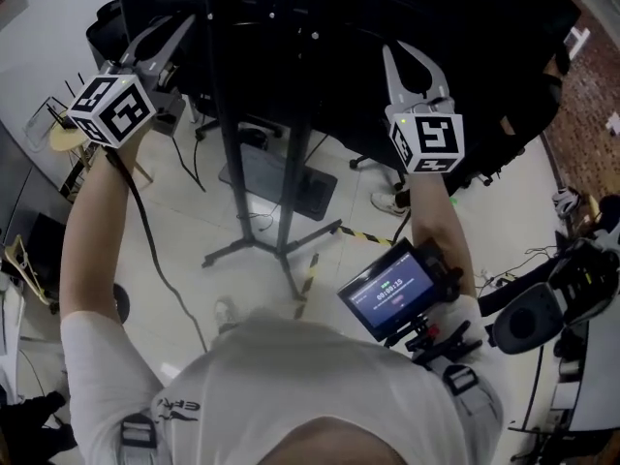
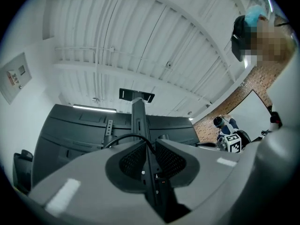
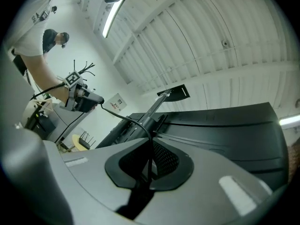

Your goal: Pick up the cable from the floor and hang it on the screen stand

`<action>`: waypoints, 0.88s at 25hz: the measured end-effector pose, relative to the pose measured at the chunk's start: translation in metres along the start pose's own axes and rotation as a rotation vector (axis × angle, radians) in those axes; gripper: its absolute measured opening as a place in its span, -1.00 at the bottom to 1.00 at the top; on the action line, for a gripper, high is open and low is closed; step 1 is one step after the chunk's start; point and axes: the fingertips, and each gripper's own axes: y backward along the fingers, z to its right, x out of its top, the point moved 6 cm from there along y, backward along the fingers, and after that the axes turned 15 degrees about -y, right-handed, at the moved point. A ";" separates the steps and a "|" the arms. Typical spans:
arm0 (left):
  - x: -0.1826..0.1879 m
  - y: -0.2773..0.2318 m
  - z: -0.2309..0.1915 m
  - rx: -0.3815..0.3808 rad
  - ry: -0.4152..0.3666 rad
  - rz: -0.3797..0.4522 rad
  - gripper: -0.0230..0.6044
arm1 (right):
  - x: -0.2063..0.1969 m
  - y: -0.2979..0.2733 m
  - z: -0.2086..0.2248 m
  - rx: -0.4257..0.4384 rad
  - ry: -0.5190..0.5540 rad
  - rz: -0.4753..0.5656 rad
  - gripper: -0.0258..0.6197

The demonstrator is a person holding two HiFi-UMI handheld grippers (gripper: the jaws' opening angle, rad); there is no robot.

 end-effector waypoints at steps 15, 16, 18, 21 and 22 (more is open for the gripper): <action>-0.026 -0.101 -0.135 -0.224 0.020 0.141 -0.73 | 0.038 -0.106 0.005 -0.229 0.148 -0.029 -0.82; -0.027 -0.105 -0.140 -0.233 0.016 0.146 -0.73 | 0.039 -0.111 0.004 -0.239 0.152 -0.034 -0.82; -0.031 -0.111 -0.150 -0.245 0.011 0.152 -0.73 | 0.041 -0.120 0.003 -0.257 0.161 -0.044 -0.82; -0.041 -0.121 -0.164 -0.256 0.008 0.153 -0.73 | 0.037 -0.134 0.002 -0.280 0.176 -0.071 -0.82; -0.045 -0.123 -0.169 -0.260 0.005 0.152 -0.73 | 0.035 -0.138 0.002 -0.286 0.181 -0.084 -0.82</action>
